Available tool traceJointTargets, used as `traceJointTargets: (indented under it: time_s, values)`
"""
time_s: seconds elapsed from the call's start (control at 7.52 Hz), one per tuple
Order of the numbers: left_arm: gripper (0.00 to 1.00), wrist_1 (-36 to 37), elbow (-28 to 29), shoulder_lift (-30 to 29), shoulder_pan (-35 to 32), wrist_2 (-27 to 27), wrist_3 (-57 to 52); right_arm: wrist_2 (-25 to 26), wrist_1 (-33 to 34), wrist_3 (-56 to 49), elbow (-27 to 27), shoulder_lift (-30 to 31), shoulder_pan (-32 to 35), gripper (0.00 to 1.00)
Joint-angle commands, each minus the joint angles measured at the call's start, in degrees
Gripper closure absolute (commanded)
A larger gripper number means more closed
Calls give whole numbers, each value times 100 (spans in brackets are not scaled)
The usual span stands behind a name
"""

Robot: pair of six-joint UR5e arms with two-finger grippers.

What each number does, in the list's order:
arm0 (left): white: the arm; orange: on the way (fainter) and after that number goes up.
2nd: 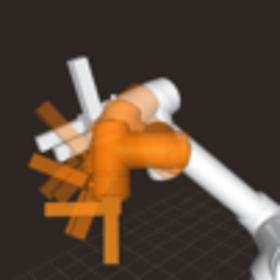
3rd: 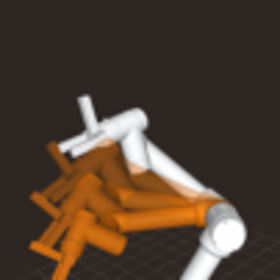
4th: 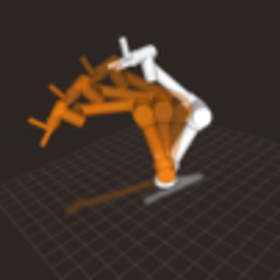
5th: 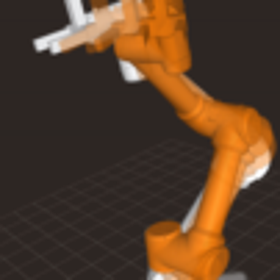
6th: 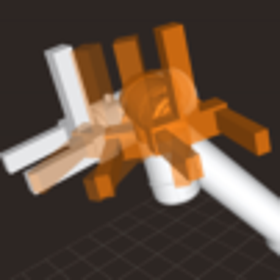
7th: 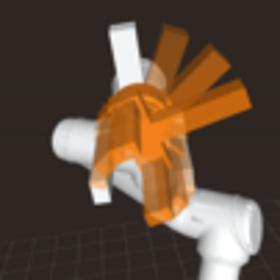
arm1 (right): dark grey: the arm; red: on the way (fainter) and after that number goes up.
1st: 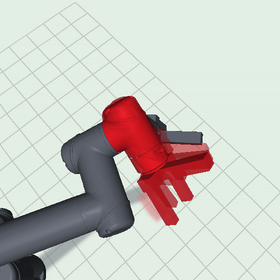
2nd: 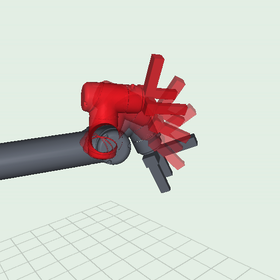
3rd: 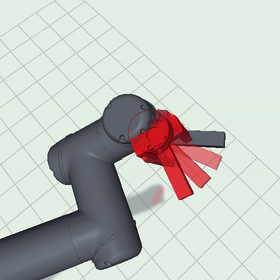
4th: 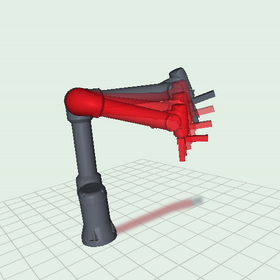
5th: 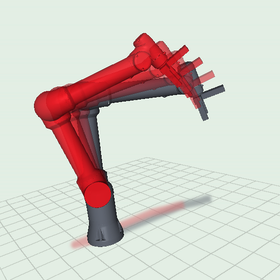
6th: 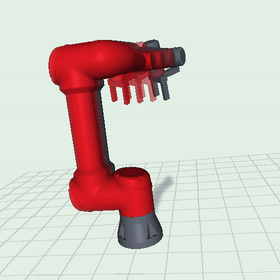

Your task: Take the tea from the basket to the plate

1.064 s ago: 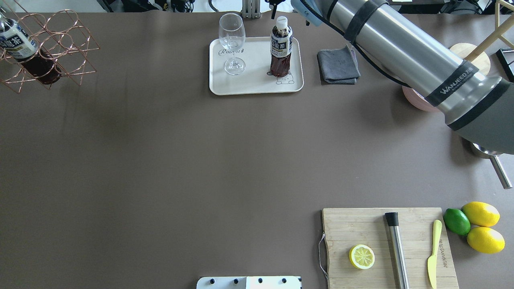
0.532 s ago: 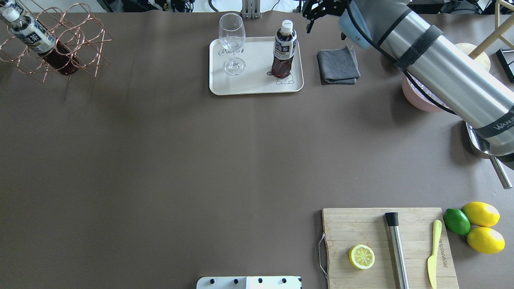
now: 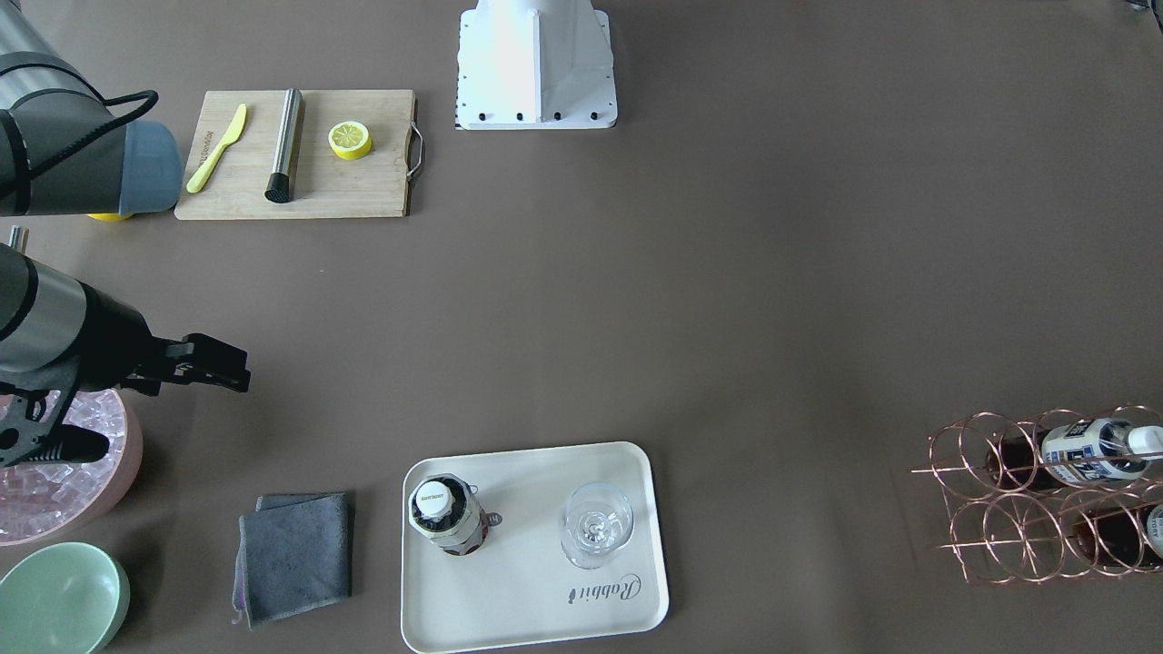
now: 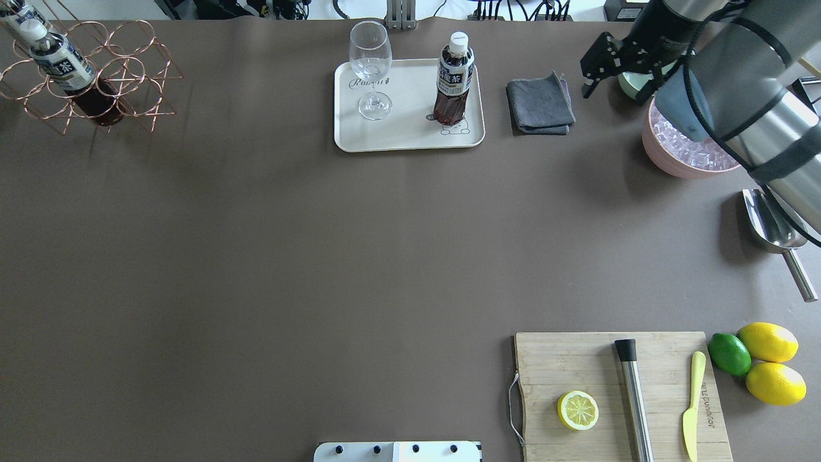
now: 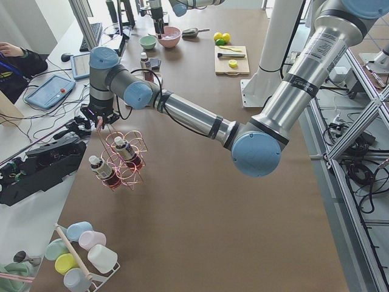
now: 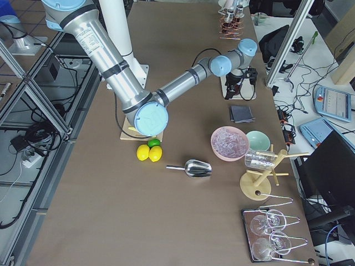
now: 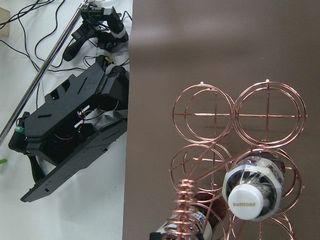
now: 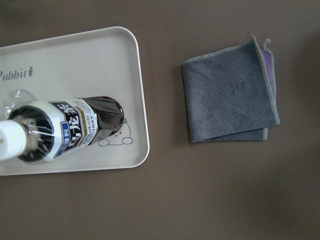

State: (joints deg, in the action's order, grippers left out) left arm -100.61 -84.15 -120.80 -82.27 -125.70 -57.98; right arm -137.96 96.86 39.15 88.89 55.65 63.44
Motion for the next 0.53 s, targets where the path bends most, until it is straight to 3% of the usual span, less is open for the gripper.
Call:
traceJointTargets:
  time_s: [0.0,0.13,0.4]
  values:
    - [100,-257,170,48,44,72,6,389,296,-966,1460,1855,352,0]
    - [100,-258,188,40,53,81,6,714,420,-1519,1952,2592,475,0]
    - [100,-258,180,48,53,116,15,709,360,-2887,2081,3711,1141,0]
